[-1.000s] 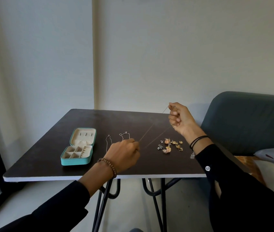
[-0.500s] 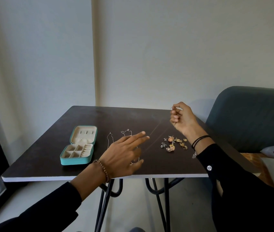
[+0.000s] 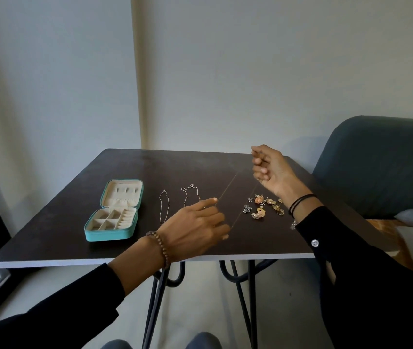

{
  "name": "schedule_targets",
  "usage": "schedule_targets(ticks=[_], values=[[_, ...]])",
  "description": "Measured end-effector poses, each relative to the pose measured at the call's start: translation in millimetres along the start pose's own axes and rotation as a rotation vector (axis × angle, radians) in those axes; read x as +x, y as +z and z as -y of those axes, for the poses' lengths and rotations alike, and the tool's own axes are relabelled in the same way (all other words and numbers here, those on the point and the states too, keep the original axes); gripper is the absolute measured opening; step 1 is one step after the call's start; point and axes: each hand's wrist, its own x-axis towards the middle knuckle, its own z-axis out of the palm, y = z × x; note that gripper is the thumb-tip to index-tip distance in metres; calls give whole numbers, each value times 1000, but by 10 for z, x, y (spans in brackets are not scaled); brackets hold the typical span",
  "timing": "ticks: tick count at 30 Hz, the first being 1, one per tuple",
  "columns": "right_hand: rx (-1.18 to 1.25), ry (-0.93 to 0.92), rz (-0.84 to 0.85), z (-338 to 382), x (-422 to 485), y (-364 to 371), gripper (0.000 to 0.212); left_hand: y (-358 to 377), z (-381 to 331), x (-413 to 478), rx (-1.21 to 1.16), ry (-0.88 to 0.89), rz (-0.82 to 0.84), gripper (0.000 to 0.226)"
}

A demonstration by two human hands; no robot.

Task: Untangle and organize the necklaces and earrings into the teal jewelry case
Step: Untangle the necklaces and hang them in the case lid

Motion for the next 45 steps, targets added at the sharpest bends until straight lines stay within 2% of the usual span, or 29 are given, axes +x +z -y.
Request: schedule_targets(ticks=[3, 8, 14, 16, 19, 23, 27, 36, 45], values=[[-199, -15, -5, -81, 108, -11, 14, 134, -101, 16, -55, -21, -10, 17], [-812, -141, 32, -274, 350, -17, 13, 350, -299, 67, -164, -133, 47, 24], [-1244, -267, 56, -597, 680, -45, 10, 402, -417, 269, -392, -391, 312, 66], [-1264, -289, 31, -696, 776, -75, 6, 449, -408, 319, -428, -422, 346, 70], [-1237, -312, 21, -797, 875, -120, 3, 537, -383, 337, -430, -379, 346, 61], [-1269, -331, 40, -853, 945, -144, 8, 629, -391, 304, -308, -258, 213, 53], [-1329, -352, 56, -921, 968, -140, 15, 650, -407, 296, -285, -235, 188, 53], [-1412, -387, -3, -1090, 959, -177, 6, 699, -669, 257, -164, -395, 115, 53], [-1532, -524, -116, -1138, 883, -201, 10, 705, -710, 232, -189, -444, 158, 57]])
